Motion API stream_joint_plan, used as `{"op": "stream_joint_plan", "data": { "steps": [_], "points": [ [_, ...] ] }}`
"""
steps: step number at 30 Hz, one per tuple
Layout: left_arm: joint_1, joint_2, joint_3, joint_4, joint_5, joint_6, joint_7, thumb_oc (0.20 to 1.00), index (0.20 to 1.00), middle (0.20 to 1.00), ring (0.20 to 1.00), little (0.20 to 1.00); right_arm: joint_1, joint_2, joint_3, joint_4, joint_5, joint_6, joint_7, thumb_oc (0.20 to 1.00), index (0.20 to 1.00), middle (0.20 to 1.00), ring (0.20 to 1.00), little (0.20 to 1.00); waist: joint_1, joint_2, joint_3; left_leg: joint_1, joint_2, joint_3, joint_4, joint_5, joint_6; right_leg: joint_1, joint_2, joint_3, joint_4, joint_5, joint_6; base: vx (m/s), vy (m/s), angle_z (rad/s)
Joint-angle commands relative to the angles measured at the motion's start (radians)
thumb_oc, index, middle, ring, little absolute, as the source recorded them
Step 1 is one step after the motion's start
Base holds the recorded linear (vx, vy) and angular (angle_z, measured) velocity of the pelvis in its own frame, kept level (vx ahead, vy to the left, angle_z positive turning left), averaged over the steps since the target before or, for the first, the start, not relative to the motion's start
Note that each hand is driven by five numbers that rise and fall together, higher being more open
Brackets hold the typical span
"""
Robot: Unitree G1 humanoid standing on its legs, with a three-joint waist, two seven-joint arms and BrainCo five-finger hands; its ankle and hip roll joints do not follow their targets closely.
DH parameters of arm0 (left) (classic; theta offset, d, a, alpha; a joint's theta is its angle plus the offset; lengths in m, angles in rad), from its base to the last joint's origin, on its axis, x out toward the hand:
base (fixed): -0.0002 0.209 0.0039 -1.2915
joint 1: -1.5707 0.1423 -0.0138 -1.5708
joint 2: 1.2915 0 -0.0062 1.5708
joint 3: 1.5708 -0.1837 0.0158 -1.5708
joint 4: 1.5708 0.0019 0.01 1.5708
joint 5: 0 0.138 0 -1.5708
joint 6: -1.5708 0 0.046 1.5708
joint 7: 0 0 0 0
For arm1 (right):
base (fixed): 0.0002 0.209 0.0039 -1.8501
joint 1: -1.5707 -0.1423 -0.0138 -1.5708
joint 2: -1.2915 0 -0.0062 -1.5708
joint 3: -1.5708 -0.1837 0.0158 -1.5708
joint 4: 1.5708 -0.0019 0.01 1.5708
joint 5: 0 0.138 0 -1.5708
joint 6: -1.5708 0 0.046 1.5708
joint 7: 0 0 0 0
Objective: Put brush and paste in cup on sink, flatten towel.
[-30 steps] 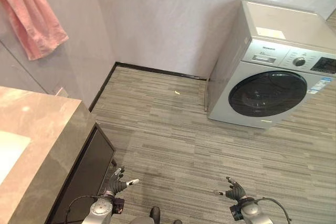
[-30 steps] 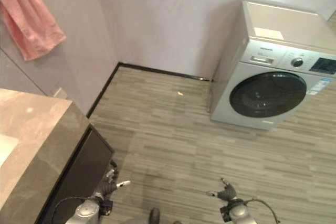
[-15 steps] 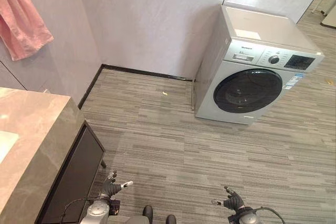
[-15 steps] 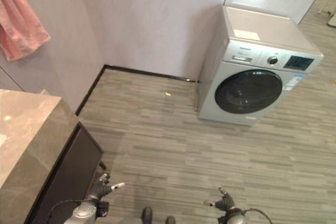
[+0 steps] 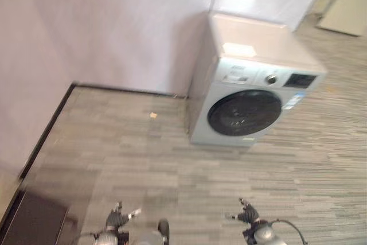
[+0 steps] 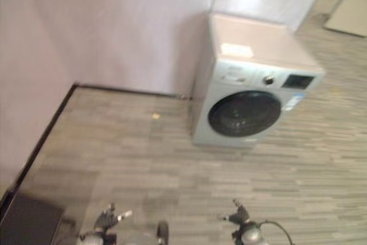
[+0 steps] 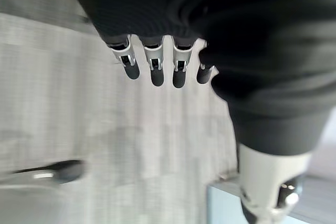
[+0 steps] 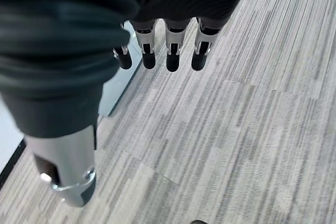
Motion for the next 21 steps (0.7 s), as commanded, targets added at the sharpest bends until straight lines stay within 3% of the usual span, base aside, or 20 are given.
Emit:
{"op": "stream_joint_plan", "data": {
  "steps": [1, 2, 3, 6, 8, 9, 10, 11, 12, 13, 15, 17, 21],
  "points": [
    [-0.067, 0.066, -0.023, -0.070, 0.042, -0.024, 0.001, 1.000, 1.000, 1.000, 1.000, 1.000, -0.046, -0.039, -0.013, -0.102, 0.003, -0.022, 0.005, 1.000, 1.000, 1.000, 1.000, 1.000, 0.020, 0.020, 0.039, -0.064, 0.043, -0.106, 0.040, 0.022, -0.118, -0.050, -0.043, -0.032, 0.047, 0.403, 0.042, 0.33, 0.428, 1.35],
    [-0.067, 0.066, -0.023, -0.070, 0.042, -0.024, 0.001, 1.000, 1.000, 1.000, 1.000, 1.000, -0.046, -0.039, -0.013, -0.102, 0.003, -0.022, 0.005, 1.000, 1.000, 1.000, 1.000, 1.000, 0.019, 0.019, 0.039, -0.064, 0.042, -0.106, 0.040, 0.022, -0.118, -0.050, -0.044, -0.032, 0.047, 0.402, 0.042, 0.66, 0.612, 1.72],
    [-0.075, 0.066, -0.034, -0.058, 0.050, -0.020, -0.003, 1.000, 1.000, 1.000, 1.000, 1.000, -0.033, -0.044, -0.019, -0.152, 0.015, -0.025, 0.008, 1.000, 1.000, 1.000, 1.000, 1.000, -0.024, 0.057, 0.064, 0.043, 0.046, -0.171, -0.006, 0.023, -0.128, -0.184, -0.035, -0.099, -0.048, 0.288, -0.005, 0.33, 0.180, 0.93],
    [-0.079, 0.061, -0.046, -0.046, 0.059, -0.021, -0.007, 1.000, 1.000, 1.000, 1.000, 1.000, -0.023, -0.050, -0.021, -0.151, 0.020, -0.028, 0.006, 1.000, 1.000, 1.000, 1.000, 1.000, -0.046, 0.061, 0.080, 0.076, 0.033, -0.216, -0.001, 0.010, -0.134, -0.203, -0.018, -0.088, -0.119, 0.263, -0.017, 0.26, 0.076, 1.02],
    [-0.088, 0.049, -0.068, -0.034, 0.076, -0.021, -0.009, 1.000, 1.000, 1.000, 1.000, 1.000, -0.007, -0.058, -0.023, -0.153, 0.024, -0.031, -0.003, 1.000, 1.000, 1.000, 1.000, 1.000, -0.071, 0.064, 0.089, 0.116, 0.013, -0.282, 0.000, -0.012, -0.142, -0.267, 0.004, -0.006, -0.280, 0.300, -0.014, 0.30, 0.012, 1.41],
    [-0.088, 0.049, -0.068, -0.034, 0.076, -0.021, -0.009, 1.000, 1.000, 1.000, 1.000, 1.000, -0.007, -0.058, -0.023, -0.153, 0.024, -0.031, -0.003, 1.000, 1.000, 1.000, 1.000, 1.000, -0.071, 0.064, 0.090, 0.117, 0.013, -0.282, 0.000, -0.012, -0.142, -0.266, 0.004, -0.006, -0.280, 0.300, -0.014, 0.38, 0.000, 1.95],
    [-0.098, 0.041, -0.079, -0.026, 0.088, -0.023, -0.005, 1.000, 1.000, 1.000, 1.000, 1.000, -0.001, -0.063, -0.021, -0.164, 0.018, -0.029, -0.007, 1.000, 1.000, 1.000, 1.000, 1.000, -0.087, 0.065, 0.099, 0.141, 0.000, -0.330, 0.012, -0.018, -0.148, -0.304, 0.017, 0.045, -0.345, 0.349, 0.001, 0.28, -0.008, 1.46],
    [-0.107, 0.036, -0.090, -0.017, 0.096, -0.023, -0.005, 1.000, 1.000, 1.000, 1.000, 1.000, 0.002, -0.067, -0.022, -0.167, 0.020, -0.029, -0.008, 1.000, 1.000, 1.000, 1.000, 1.000, -0.099, 0.063, 0.104, 0.150, -0.007, -0.359, 0.019, -0.021, -0.151, -0.320, 0.031, 0.094, -0.360, 0.367, 0.007, 0.45, -0.031, 1.47],
    [-0.118, 0.034, -0.112, -0.013, 0.116, -0.025, -0.009, 1.000, 1.000, 1.000, 1.000, 1.000, 0.012, -0.073, -0.025, -0.177, 0.021, -0.028, -0.009, 1.000, 1.000, 1.000, 1.000, 1.000, -0.117, 0.062, 0.106, 0.161, -0.023, -0.418, 0.038, -0.031, -0.155, -0.341, 0.051, 0.199, -0.369, 0.396, 0.022, 0.37, -0.045, 0.96],
    [-0.121, 0.031, -0.124, -0.011, 0.125, -0.027, -0.004, 1.000, 1.000, 1.000, 1.000, 1.000, 0.020, -0.079, -0.028, -0.181, 0.025, -0.029, -0.010, 1.000, 1.000, 1.000, 1.000, 1.000, -0.126, 0.061, 0.102, 0.171, -0.030, -0.453, 0.048, -0.032, -0.157, -0.349, 0.072, 0.239, -0.352, 0.407, 0.030, 0.35, -0.061, 1.32],
    [-0.124, 0.023, -0.133, -0.009, 0.131, -0.028, -0.005, 1.000, 1.000, 1.000, 1.000, 1.000, 0.028, -0.077, -0.033, -0.175, 0.029, -0.031, -0.010, 1.000, 1.000, 1.000, 1.000, 1.000, -0.118, 0.053, 0.090, 0.175, -0.038, -0.476, 0.059, -0.041, -0.164, -0.304, 0.041, 0.198, -0.378, 0.413, 0.021, 0.19, -0.066, 1.11],
    [-0.123, 0.017, -0.136, -0.002, 0.128, -0.033, 0.001, 1.000, 1.000, 1.000, 1.000, 1.000, 0.022, -0.081, -0.030, -0.165, 0.026, -0.034, -0.008, 1.000, 1.000, 1.000, 1.000, 1.000, -0.120, 0.055, 0.079, 0.180, -0.035, -0.497, 0.055, -0.039, -0.166, -0.290, 0.044, 0.191, -0.382, 0.410, 0.016, 0.16, -0.087, 0.55],
    [-0.104, 0.008, -0.125, -0.014, 0.092, -0.030, 0.013, 1.000, 1.000, 1.000, 1.000, 1.000, 0.001, -0.089, -0.015, -0.141, 0.030, -0.037, -0.012, 1.000, 1.000, 1.000, 1.000, 1.000, -0.097, 0.061, 0.042, 0.181, -0.007, -0.570, 0.019, -0.012, -0.190, -0.272, 0.033, 0.110, -0.392, 0.381, -0.015, 0.18, -0.136, 0.32]
  ]
}}
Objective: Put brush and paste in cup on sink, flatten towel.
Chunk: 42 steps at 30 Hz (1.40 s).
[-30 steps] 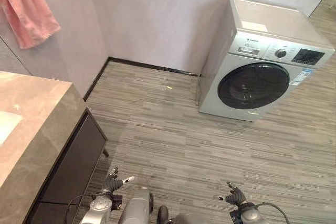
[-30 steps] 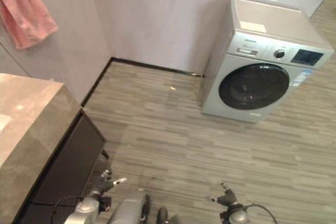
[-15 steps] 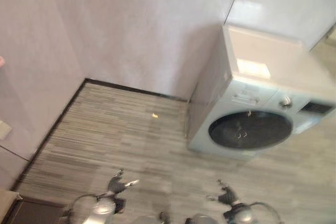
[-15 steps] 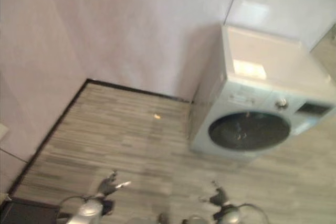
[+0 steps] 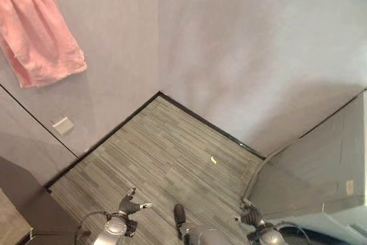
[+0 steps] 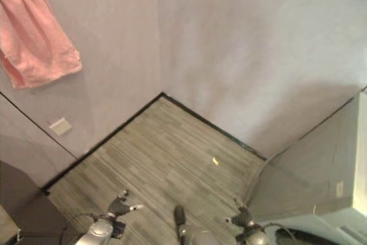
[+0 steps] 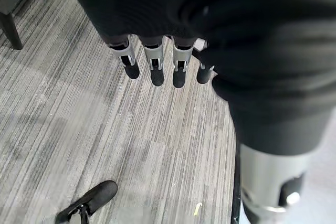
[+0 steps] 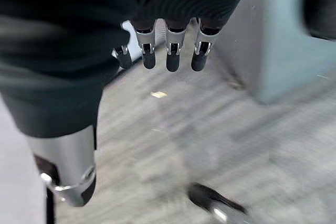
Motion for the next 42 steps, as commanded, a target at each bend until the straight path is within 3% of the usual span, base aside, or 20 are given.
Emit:
{"op": "stream_joint_plan", "data": {
  "steps": [1, 8, 10, 11, 12, 15, 17, 18, 19, 21, 27, 29, 32, 33, 35, 36, 37, 39, 41, 42],
  "points": [
    [-0.015, 0.009, 0.017, -0.051, -0.021, -0.034, 0.023, 1.000, 1.000, 1.000, 1.000, 1.000, 0.008, -0.028, 0.002, -0.046, 0.020, -0.021, -0.018, 1.000, 1.000, 1.000, 1.000, 1.000, -0.012, 0.004, -0.010, 0.015, 0.026, -0.070, -0.213, 0.289, -0.008, 0.021, -0.095, -0.048, 0.037, -0.130, 0.188, 0.18, -0.196, 0.46],
    [-0.014, 0.010, 0.004, -0.065, -0.032, -0.034, 0.030, 1.000, 1.000, 1.000, 1.000, 1.000, -0.008, -0.042, 0.019, -0.030, 0.020, -0.027, -0.028, 1.000, 1.000, 1.000, 1.000, 1.000, 0.005, -0.005, -0.011, -0.013, 0.071, -0.139, -0.237, 0.311, -0.054, 0.047, -0.106, -0.153, 0.022, -0.181, 0.152, 0.08, -0.150, 0.46],
    [-0.018, 0.007, -0.001, -0.064, -0.031, -0.035, 0.030, 1.000, 1.000, 1.000, 1.000, 1.000, -0.012, -0.046, 0.034, -0.026, 0.006, -0.029, -0.029, 1.000, 1.000, 1.000, 1.000, 1.000, 0.010, -0.006, -0.002, -0.031, 0.072, -0.132, -0.211, 0.309, -0.062, 0.068, -0.109, -0.181, 0.014, -0.193, 0.144, 0.06, -0.112, 0.85],
    [-0.023, 0.001, -0.004, -0.066, -0.030, -0.034, 0.030, 1.000, 1.000, 1.000, 1.000, 1.000, -0.008, -0.054, 0.041, -0.041, -0.009, -0.030, -0.030, 1.000, 1.000, 1.000, 1.000, 1.000, 0.013, -0.006, 0.014, -0.058, 0.067, -0.079, -0.156, 0.304, -0.068, 0.099, -0.113, -0.194, -0.001, -0.201, 0.137, 0.02, -0.031, 0.35],
    [-0.023, 0.001, -0.004, -0.066, -0.030, -0.034, 0.030, 1.000, 1.000, 1.000, 1.000, 1.000, -0.008, -0.054, 0.041, -0.041, -0.009, -0.030, -0.030, 1.000, 1.000, 1.000, 1.000, 1.000, 0.011, -0.009, 0.012, -0.063, 0.063, -0.080, -0.156, 0.309, -0.067, 0.097, -0.117, -0.195, -0.003, -0.198, 0.138, 0.01, -0.037, 0.28],
    [-0.063, -0.012, -0.010, -0.052, -0.017, -0.035, 0.032, 1.000, 1.000, 1.000, 1.000, 1.000, 0.004, -0.061, 0.019, -0.042, -0.010, -0.032, -0.042, 1.000, 1.000, 1.000, 1.000, 1.000, -0.033, -0.016, 0.027, -0.154, 0.094, 0.302, -0.083, 0.279, -0.059, 0.145, -0.154, -0.266, -0.037, -0.198, 0.150, -0.02, -0.027, 0.71],
    [-0.090, -0.020, -0.019, -0.043, -0.013, -0.036, 0.030, 1.000, 1.000, 1.000, 1.000, 1.000, 0.004, -0.056, 0.015, -0.026, -0.020, -0.025, -0.050, 1.000, 1.000, 1.000, 1.000, 1.000, -0.054, -0.005, 0.026, -0.165, 0.118, 0.469, -0.134, 0.257, -0.041, 0.154, -0.170, -0.320, -0.047, -0.198, 0.157, -0.03, 0.015, 1.21],
    [-0.099, -0.024, -0.021, -0.042, -0.015, -0.036, 0.029, 1.000, 1.000, 1.000, 1.000, 1.000, 0.002, -0.054, 0.014, -0.017, -0.022, -0.021, -0.053, 1.000, 1.000, 1.000, 1.000, 1.000, -0.056, 0.002, 0.023, -0.161, 0.108, 0.482, -0.179, 0.251, -0.029, 0.151, -0.174, -0.333, -0.047, -0.199, 0.162, 0.00, 0.092, 1.48],
    [-0.113, -0.025, -0.029, -0.037, -0.006, -0.034, 0.031, 1.000, 1.000, 1.000, 1.000, 1.000, -0.004, -0.055, 0.013, -0.010, -0.028, -0.016, -0.056, 1.000, 1.000, 1.000, 1.000, 1.000, -0.065, 0.011, 0.024, -0.191, 0.116, 0.531, -0.212, 0.284, -0.030, 0.147, -0.182, -0.353, -0.030, -0.198, 0.167, 0.01, 0.084, 0.82],
    [-0.115, -0.026, -0.031, -0.036, -0.001, -0.032, 0.033, 1.000, 1.000, 1.000, 1.000, 1.000, -0.006, -0.055, 0.017, -0.013, -0.041, -0.014, -0.058, 1.000, 1.000, 1.000, 1.000, 1.000, -0.066, 0.011, 0.029, -0.204, 0.128, 0.566, -0.206, 0.299, -0.034, 0.146, -0.187, -0.362, -0.009, -0.204, 0.171, 0.03, 0.075, 0.26],
    [-0.104, -0.015, -0.007, -0.016, 0.004, -0.030, 0.044, 1.000, 1.000, 1.000, 1.000, 1.000, -0.043, -0.034, 0.041, -0.010, -0.089, -0.009, -0.057, 1.000, 1.000, 1.000, 1.000, 1.000, -0.040, 0.003, 0.010, -0.130, 0.131, 0.558, -0.257, 0.282, -0.003, 0.170, -0.199, -0.325, 0.053, -0.226, 0.186, 0.12, 0.151, -0.16],
    [-0.089, -0.003, -0.002, -0.020, 0.014, -0.031, 0.043, 1.000, 1.000, 1.000, 1.000, 1.000, -0.041, -0.007, 0.046, 0.013, -0.087, -0.013, -0.051, 1.000, 1.000, 1.000, 1.000, 1.000, -0.026, 0.003, -0.003, -0.079, 0.123, 0.551, -0.294, 0.274, 0.025, 0.169, -0.205, -0.304, 0.150, -0.237, 0.205, 0.22, 0.269, -0.33],
    [-0.087, 0.004, -0.001, -0.026, 0.017, -0.031, 0.045, 1.000, 1.000, 1.000, 1.000, 1.000, -0.034, 0.000, 0.049, -0.001, -0.090, -0.013, -0.048, 1.000, 1.000, 1.000, 1.000, 1.000, -0.029, 0.001, -0.002, -0.075, 0.119, 0.533, -0.303, 0.279, 0.034, 0.131, -0.207, -0.288, 0.241, -0.203, 0.224, 0.11, 0.112, -0.06],
    [-0.086, 0.009, -0.006, -0.032, 0.022, -0.030, 0.046, 1.000, 1.000, 1.000, 1.000, 1.000, -0.022, 0.005, 0.048, -0.009, -0.087, -0.017, -0.049, 1.000, 1.000, 1.000, 1.000, 1.000, -0.044, 0.003, 0.003, -0.063, 0.118, 0.502, -0.316, 0.285, 0.035, 0.089, -0.186, -0.247, 0.318, -0.173, 0.238, 0.08, 0.035, 0.16],
    [-0.085, 0.009, -0.010, -0.031, 0.029, -0.030, 0.046, 1.000, 1.000, 1.000, 1.000, 1.000, -0.013, 0.006, 0.048, -0.020, -0.085, -0.020, -0.049, 1.000, 1.000, 1.000, 1.000, 1.000, -0.056, 0.005, 0.006, -0.047, 0.115, 0.479, -0.330, 0.287, 0.033, 0.068, -0.161, -0.211, 0.331, -0.169, 0.240, 0.13, 0.029, 0.39],
    [-0.086, 0.009, -0.015, -0.028, 0.030, -0.030, 0.044, 1.000, 1.000, 1.000, 1.000, 1.000, -0.007, 0.004, 0.050, -0.025, -0.084, -0.020, -0.049, 1.000, 1.000, 1.000, 1.000, 1.000, -0.068, 0.011, 0.003, -0.042, 0.115, 0.457, -0.342, 0.299, 0.028, 0.040, -0.135, -0.175, 0.325, -0.160, 0.235, 0.17, 0.005, 0.42],
    [-0.086, 0.009, -0.017, -0.022, 0.030, -0.031, 0.043, 1.000, 1.000, 1.000, 1.000, 1.000, -0.002, 0.002, 0.049, -0.030, -0.082, -0.021, -0.046, 1.000, 1.000, 1.000, 1.000, 1.000, -0.073, 0.014, 0.005, -0.033, 0.117, 0.441, -0.351, 0.302, 0.023, 0.025, -0.141, -0.164, 0.290, -0.159, 0.230, 0.17, -0.023, 0.39],
    [-0.079, 0.013, -0.012, -0.010, 0.032, -0.038, 0.048, 1.000, 1.000, 1.000, 1.000, 1.000, -0.002, -0.010, 0.055, -0.053, -0.092, -0.024, -0.043, 1.000, 1.000, 1.000, 1.000, 1.000, -0.071, 0.021, 0.016, -0.019, 0.140, 0.411, -0.355, 0.294, 0.008, -0.012, -0.206, -0.153, 0.192, -0.129, 0.225, 0.21, -0.101, 0.72],
    [-0.077, 0.012, -0.010, -0.001, 0.032, -0.040, 0.051, 1.000, 1.000, 1.000, 1.000, 1.000, -0.002, -0.013, 0.055, -0.055, -0.094, -0.024, -0.045, 1.000, 1.000, 1.000, 1.000, 1.000, -0.076, 0.021, 0.023, -0.006, 0.144, 0.395, -0.353, 0.286, 0.004, -0.026, -0.218, -0.129, 0.165, -0.106, 0.233, 0.23, -0.132, 0.44],
    [-0.074, 0.013, 0.001, 0.019, 0.011, -0.049, 0.062, 1.000, 1.000, 1.000, 1.000, 1.000, -0.005, -0.027, 0.062, -0.070, -0.110, -0.021, -0.039, 1.000, 1.000, 1.000, 1.000, 1.000, -0.087, 0.001, 0.030, 0.017, 0.149, 0.357, -0.347, 0.268, -0.006, -0.038, -0.210, -0.073, 0.092, -0.071, 0.251, 0.26, -0.166, 0.44]
  ]
}}
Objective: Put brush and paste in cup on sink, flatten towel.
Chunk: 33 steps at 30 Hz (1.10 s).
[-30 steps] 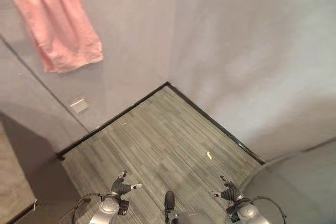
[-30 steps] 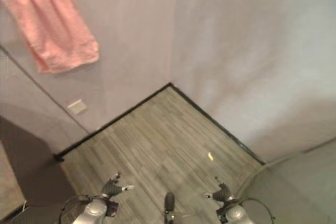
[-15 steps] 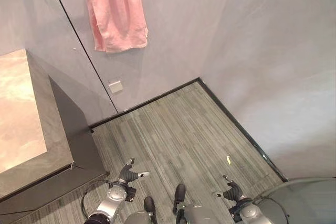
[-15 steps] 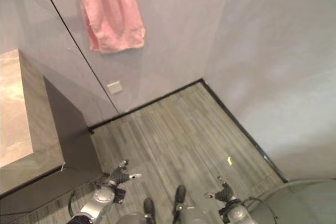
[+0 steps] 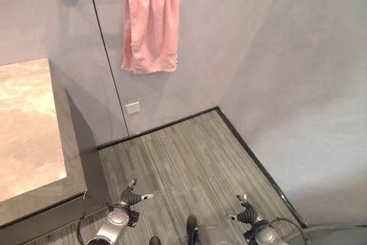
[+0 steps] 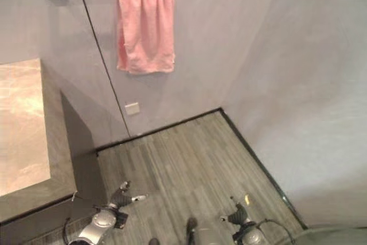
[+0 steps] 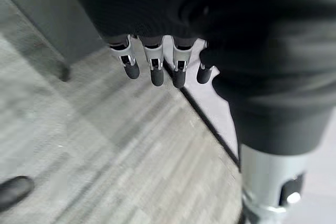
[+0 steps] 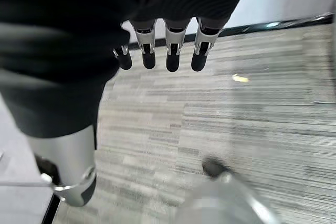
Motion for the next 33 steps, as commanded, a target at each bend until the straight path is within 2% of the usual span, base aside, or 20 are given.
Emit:
{"op": "stream_joint_plan", "data": {
  "steps": [1, 2, 3, 4, 5, 10, 11, 13, 15, 16, 17, 18, 19, 21, 22, 23, 24, 27, 30, 33],
  "points": [
    [-0.019, 0.004, 0.018, -0.024, 0.008, -0.051, 0.027, 1.000, 1.000, 1.000, 1.000, 1.000, -0.014, -0.044, -0.007, -0.048, -0.024, -0.029, -0.009, 1.000, 1.000, 1.000, 1.000, 1.000, -0.021, -0.013, 0.012, 0.011, 0.018, -0.140, 0.006, -0.026, -0.048, 0.018, 0.055, 0.057, 0.009, 0.068, 0.014, 0.26, -0.254, 0.55],
    [-0.016, 0.006, 0.022, -0.019, 0.007, -0.053, 0.026, 1.000, 1.000, 1.000, 1.000, 1.000, -0.007, -0.047, -0.002, -0.053, -0.027, -0.032, -0.002, 1.000, 1.000, 1.000, 1.000, 1.000, -0.014, -0.032, 0.000, 0.006, 0.018, -0.166, 0.010, -0.030, -0.056, 0.065, 0.074, 0.066, -0.003, 0.024, 0.004, 0.08, -0.114, 0.51],
    [-0.016, 0.006, 0.022, -0.019, 0.007, -0.053, 0.026, 1.000, 1.000, 1.000, 1.000, 1.000, -0.007, -0.047, -0.001, -0.052, -0.027, -0.032, -0.002, 1.000, 1.000, 1.000, 1.000, 1.000, -0.017, -0.032, 0.002, 0.007, 0.018, -0.168, 0.011, -0.030, -0.056, 0.068, 0.074, 0.063, -0.003, 0.022, 0.004, 0.13, -0.207, 0.81],
    [-0.016, 0.005, 0.027, -0.009, -0.003, -0.058, 0.031, 1.000, 1.000, 1.000, 1.000, 1.000, -0.011, -0.049, 0.004, -0.041, -0.028, -0.036, 0.000, 1.000, 1.000, 1.000, 1.000, 1.000, -0.014, -0.038, -0.011, 0.000, 0.027, -0.190, 0.011, -0.026, -0.062, 0.079, 0.099, 0.079, 0.008, -0.008, -0.006, 0.15, -0.234, 1.12],
    [-0.016, 0.001, 0.036, 0.009, -0.021, -0.060, 0.033, 1.000, 1.000, 1.000, 1.000, 1.000, -0.016, -0.058, 0.013, -0.046, -0.036, -0.036, 0.005, 1.000, 1.000, 1.000, 1.000, 1.000, -0.006, -0.044, -0.024, -0.001, 0.041, -0.217, 0.001, -0.017, -0.077, 0.091, 0.112, 0.061, 0.005, -0.024, -0.018, 0.19, -0.310, 1.05],
    [-0.037, -0.005, 0.038, 0.006, -0.054, -0.064, 0.041, 1.000, 1.000, 1.000, 1.000, 1.000, -0.031, -0.085, 0.031, -0.067, -0.032, -0.046, 0.004, 1.000, 1.000, 1.000, 1.000, 1.000, -0.010, -0.052, -0.028, -0.052, 0.062, -0.277, 0.073, -0.021, -0.103, 0.108, 0.131, 0.021, 0.000, -0.069, -0.053, 0.11, -0.217, 0.55],
    [-0.045, -0.008, 0.040, -0.010, -0.062, -0.064, 0.043, 1.000, 1.000, 1.000, 1.000, 1.000, -0.033, -0.109, 0.036, -0.086, -0.038, -0.049, 0.003, 1.000, 1.000, 1.000, 1.000, 1.000, -0.005, -0.059, -0.013, -0.092, 0.049, -0.274, 0.179, -0.028, -0.110, 0.132, 0.132, 0.000, -0.007, -0.085, -0.072, 0.16, -0.219, 0.56],
    [-0.051, -0.010, 0.041, -0.009, -0.069, -0.065, 0.043, 1.000, 1.000, 1.000, 1.000, 1.000, -0.032, -0.117, 0.031, -0.098, -0.038, -0.050, 0.002, 1.000, 1.000, 1.000, 1.000, 1.000, -0.007, -0.059, -0.002, -0.124, 0.036, -0.262, 0.233, -0.027, -0.115, 0.144, 0.128, -0.015, -0.011, -0.089, -0.076, 0.07, -0.086, 0.55],
    [-0.070, -0.016, 0.045, -0.004, -0.080, -0.067, 0.051, 1.000, 1.000, 1.000, 1.000, 1.000, -0.035, -0.133, 0.028, -0.095, -0.052, -0.048, -0.007, 1.000, 1.000, 1.000, 1.000, 1.000, -0.007, -0.065, 0.028, -0.200, 0.034, -0.171, 0.321, -0.001, -0.120, 0.170, 0.105, -0.058, -0.022, -0.093, -0.086, 0.02, -0.033, 0.49],
    [-0.080, -0.015, 0.041, 0.002, -0.081, -0.070, 0.052, 1.000, 1.000, 1.000, 1.000, 1.000, -0.034, -0.134, 0.027, -0.087, -0.060, -0.046, -0.013, 1.000, 1.000, 1.000, 1.000, 1.000, -0.006, -0.063, 0.036, -0.228, 0.040, -0.134, 0.294, 0.000, -0.117, 0.179, 0.096, -0.074, -0.031, -0.094, -0.083, 0.03, -0.007, 0.52],
    [-0.080, -0.015, 0.041, 0.002, -0.081, -0.070, 0.052, 1.000, 1.000, 1.000, 1.000, 1.000, -0.035, -0.134, 0.026, -0.086, -0.060, -0.046, -0.013, 1.000, 1.000, 1.000, 1.000, 1.000, -0.006, -0.064, 0.036, -0.227, 0.039, -0.134, 0.293, 0.001, -0.116, 0.180, 0.095, -0.074, -0.031, -0.094, -0.083, 0.18, 0.078, 0.66],
    [-0.085, -0.008, 0.040, 0.001, -0.075, -0.076, 0.055, 1.000, 1.000, 1.000, 1.000, 1.000, -0.026, -0.133, 0.018, -0.070, -0.065, -0.041, -0.020, 1.000, 1.000, 1.000, 1.000, 1.000, 0.007, -0.050, 0.034, -0.317, 0.063, -0.081, 0.161, 0.064, -0.118, 0.226, 0.075, -0.101, -0.068, -0.105, -0.070, 0.17, 0.075, 0.38],
    [-0.085, -0.008, 0.040, 0.002, -0.075, -0.076, 0.055, 1.000, 1.000, 1.000, 1.000, 1.000, -0.026, -0.133, 0.018, -0.070, -0.065, -0.041, -0.020, 1.000, 1.000, 1.000, 1.000, 1.000, 0.005, -0.051, 0.033, -0.315, 0.061, -0.081, 0.157, 0.067, -0.118, 0.226, 0.074, -0.102, -0.069, -0.106, -0.070, 0.25, 0.114, 0.49],
    [-0.078, -0.002, 0.045, 0.001, -0.069, -0.073, 0.058, 1.000, 1.000, 1.000, 1.000, 1.000, -0.033, -0.128, 0.027, -0.054, -0.075, -0.037, -0.023, 1.000, 1.000, 1.000, 1.000, 1.000, 0.023, -0.042, 0.034, -0.383, 0.069, -0.079, 0.147, 0.125, -0.133, 0.258, 0.073, -0.086, -0.074, -0.122, -0.067, 0.27, 0.184, 0.43],
    [-0.054, 0.009, 0.059, -0.015, -0.072, -0.069, 0.061, 1.000, 1.000, 1.000, 1.000, 1.000, -0.048, -0.119, 0.044, -0.056, -0.088, -0.033, -0.015, 1.000, 1.000, 1.000, 1.000, 1.000, 0.042, -0.039, 0.033, -0.365, 0.047, -0.127, 0.177, 0.097, -0.124, 0.261, 0.061, -0.050, -0.039, -0.148, -0.059, 0.28, 0.225, 0.17],
    [-0.055, 0.009, 0.059, -0.015, -0.072, -0.069, 0.061, 1.000, 1.000, 1.000, 1.000, 1.000, -0.049, -0.119, 0.044, -0.056, -0.088, -0.032, -0.015, 1.000, 1.000, 1.000, 1.000, 1.000, 0.042, -0.038, 0.032, -0.367, 0.047, -0.127, 0.176, 0.100, -0.124, 0.258, 0.061, -0.050, -0.039, -0.145, -0.059, 0.37, 0.388, -0.59],
    [-0.035, 0.017, 0.069, -0.020, -0.053, -0.071, 0.061, 1.000, 1.000, 1.000, 1.000, 1.000, -0.066, -0.105, 0.059, -0.049, -0.104, -0.032, -0.004, 1.000, 1.000, 1.000, 1.000, 1.000, 0.055, -0.038, 0.025, -0.350, 0.014, -0.153, 0.213, 0.064, -0.106, 0.265, 0.032, -0.023, 0.000, -0.153, -0.042, 0.19, 0.226, -1.01],
    [-0.006, 0.026, 0.096, -0.045, -0.075, -0.074, 0.058, 1.000, 1.000, 1.000, 1.000, 1.000, -0.064, -0.094, 0.052, -0.054, -0.122, -0.029, -0.009, 1.000, 1.000, 1.000, 1.000, 1.000, 0.061, -0.037, 0.019, -0.331, -0.003, -0.138, 0.228, 0.033, -0.082, 0.263, 0.004, -0.012, 0.032, -0.130, -0.030, 0.27, 0.305, -1.01],
    [0.030, 0.040, 0.120, -0.055, -0.065, -0.074, 0.057, 1.000, 1.000, 1.000, 1.000, 1.000, -0.060, -0.065, 0.043, -0.074, -0.117, -0.027, 0.001, 1.000, 1.000, 1.000, 1.000, 1.000, 0.062, -0.034, 0.014, -0.290, -0.026, -0.107, 0.234, -0.011, -0.048, 0.239, -0.047, -0.001, 0.079, -0.016, -0.003, 0.22, 0.304, -0.30],
    [0.042, 0.051, 0.117, -0.077, -0.054, -0.067, 0.050, 1.000, 1.000, 1.000, 1.000, 1.000, -0.056, -0.063, 0.045, -0.093, -0.125, -0.025, 0.003, 1.000, 1.000, 1.000, 1.000, 1.000, 0.062, -0.030, 0.016, -0.271, -0.033, -0.101, 0.232, -0.029, -0.035, 0.230, -0.058, -0.005, 0.107, 0.007, -0.004, 0.12, 0.193, -0.32]
  ]
}}
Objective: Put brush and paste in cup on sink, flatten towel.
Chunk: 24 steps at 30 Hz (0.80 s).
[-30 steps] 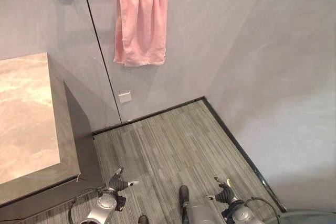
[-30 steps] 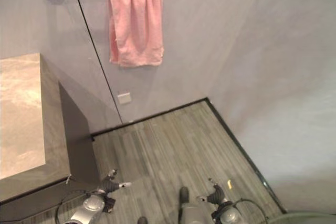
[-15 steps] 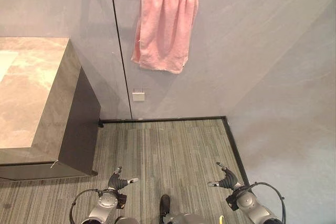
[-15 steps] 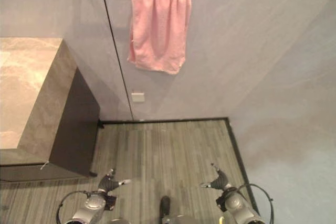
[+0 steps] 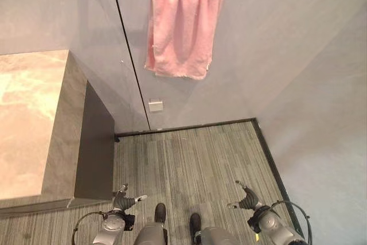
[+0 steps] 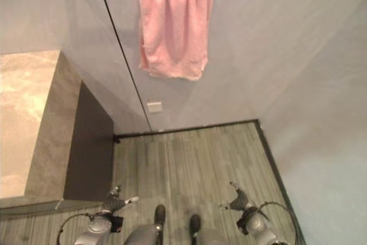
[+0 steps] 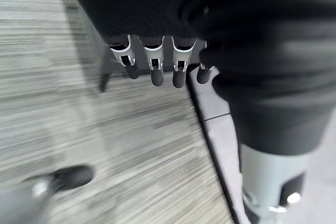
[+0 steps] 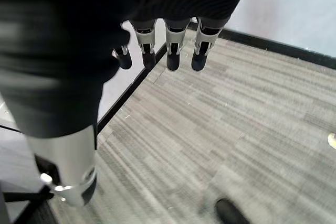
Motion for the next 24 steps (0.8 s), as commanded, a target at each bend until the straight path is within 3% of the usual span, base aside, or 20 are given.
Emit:
{"op": "stream_joint_plan", "data": {
  "steps": [1, 3, 4, 5, 6, 8, 9, 12, 14, 15, 18, 24],
  "points": [
    [-0.001, 0.067, -0.013, -0.079, 0.026, -0.024, -0.002, 1.000, 1.000, 1.000, 1.000, 1.000, 0.002, 0.002, -0.016, -0.068, -0.024, -0.016, -0.004, 1.000, 1.000, 1.000, 1.000, 1.000, 0.000, -0.050, -0.024, -0.058, -0.032, 0.002, 0.132, -0.091, -0.014, 0.040, -0.148, 0.016, 0.053, 0.159, 0.106, 0.10, 0.188, -0.08],
    [-0.003, 0.073, -0.017, -0.078, 0.039, -0.023, -0.002, 1.000, 1.000, 1.000, 1.000, 1.000, 0.008, 0.004, -0.026, -0.083, -0.019, -0.021, -0.013, 1.000, 1.000, 1.000, 1.000, 1.000, -0.012, -0.042, -0.016, -0.045, -0.032, -0.006, 0.127, -0.092, -0.003, 0.015, -0.124, 0.027, 0.126, 0.168, 0.099, 0.09, 0.184, 0.06],
    [-0.003, 0.072, -0.019, -0.073, 0.042, -0.021, 0.001, 1.000, 1.000, 1.000, 1.000, 1.000, 0.010, 0.004, -0.028, -0.077, -0.014, -0.022, -0.018, 1.000, 1.000, 1.000, 1.000, 1.000, -0.022, -0.040, -0.010, -0.035, -0.036, -0.018, 0.131, -0.093, -0.001, 0.002, -0.084, 0.066, 0.149, 0.161, 0.101, 0.04, 0.073, 0.06],
    [-0.004, 0.072, -0.019, -0.073, 0.042, -0.021, 0.001, 1.000, 1.000, 1.000, 1.000, 1.000, 0.009, 0.004, -0.028, -0.076, -0.014, -0.022, -0.018, 1.000, 1.000, 1.000, 1.000, 1.000, -0.021, -0.040, -0.013, -0.038, -0.034, -0.018, 0.129, -0.090, -0.001, -0.001, -0.083, 0.067, 0.147, 0.165, 0.100, 0.13, 0.065, 0.22],
    [-0.013, 0.064, -0.029, -0.064, 0.055, -0.020, -0.002, 1.000, 1.000, 1.000, 1.000, 1.000, 0.025, 0.000, -0.036, -0.084, -0.011, -0.030, -0.031, 1.000, 1.000, 1.000, 1.000, 1.000, -0.046, -0.043, -0.025, -0.016, -0.049, -0.054, 0.105, -0.082, 0.002, -0.022, 0.007, 0.128, 0.116, 0.108, 0.092, 0.11, 0.045, 0.25],
    [-0.011, 0.059, -0.032, -0.060, 0.055, -0.021, 0.003, 1.000, 1.000, 1.000, 1.000, 1.000, 0.039, -0.006, -0.044, -0.114, 0.002, -0.036, -0.035, 1.000, 1.000, 1.000, 1.000, 1.000, -0.053, -0.039, -0.024, 0.011, -0.039, -0.051, 0.086, -0.075, -0.002, -0.057, 0.021, 0.097, 0.085, 0.082, 0.083, 0.19, 0.059, 0.42],
    [-0.012, 0.057, -0.039, -0.056, 0.061, -0.023, 0.000, 1.000, 1.000, 1.000, 1.000, 1.000, 0.045, -0.013, -0.048, -0.117, 0.011, -0.040, -0.036, 1.000, 1.000, 1.000, 1.000, 1.000, -0.067, -0.038, -0.023, 0.031, -0.039, -0.065, 0.072, -0.078, -0.005, -0.082, 0.046, 0.121, 0.032, 0.063, 0.082, 0.24, 0.028, 0.30],
    [-0.012, 0.051, -0.048, -0.044, 0.065, -0.026, 0.002, 1.000, 1.000, 1.000, 1.000, 1.000, 0.049, -0.015, -0.047, -0.113, 0.019, -0.042, -0.042, 1.000, 1.000, 1.000, 1.000, 1.000, -0.077, -0.037, -0.006, 0.067, -0.037, -0.078, 0.068, -0.092, -0.011, -0.103, 0.047, 0.125, -0.039, 0.083, 0.087, 0.13, -0.029, -0.03],
    [-0.011, 0.051, -0.044, -0.052, 0.053, -0.028, 0.014, 1.000, 1.000, 1.000, 1.000, 1.000, 0.029, -0.014, -0.041, -0.118, 0.019, -0.035, -0.042, 1.000, 1.000, 1.000, 1.000, 1.000, -0.069, -0.042, 0.013, 0.093, -0.021, -0.063, 0.065, -0.107, -0.023, -0.159, -0.009, 0.036, -0.083, 0.137, 0.102, 0.19, -0.122, 0.05],
    [-0.012, 0.048, -0.046, -0.063, 0.042, -0.030, 0.014, 1.000, 1.000, 1.000, 1.000, 1.000, 0.018, -0.014, -0.030, -0.112, 0.013, -0.033, -0.040, 1.000, 1.000, 1.000, 1.000, 1.000, -0.065, -0.046, 0.016, 0.102, -0.020, -0.070, 0.069, -0.110, -0.028, -0.141, -0.018, 0.006, -0.066, 0.136, 0.101, 0.21, -0.160, -0.22],
    [-0.013, 0.041, -0.058, -0.062, 0.049, -0.030, 0.011, 1.000, 1.000, 1.000, 1.000, 1.000, 0.021, -0.014, -0.018, -0.086, 0.009, -0.036, -0.035, 1.000, 1.000, 1.000, 1.000, 1.000, -0.064, -0.056, 0.002, 0.104, -0.020, -0.090, 0.074, -0.113, -0.036, -0.116, 0.008, 0.034, -0.066, 0.114, 0.085, 0.17, -0.160, 0.09],
    [-0.021, 0.027, -0.068, -0.054, 0.042, -0.023, 0.008, 1.000, 1.000, 1.000, 1.000, 1.000, 0.006, -0.049, -0.010, -0.102, -0.002, -0.037, -0.034, 1.000, 1.000, 1.000, 1.000, 1.000, -0.058, -0.059, -0.034, 0.114, 0.042, -0.123, 0.079, -0.080, -0.085, -0.067, 0.043, -0.021, -0.111, 0.069, 0.046, 0.17, -0.200, 0.36]
  ]
}}
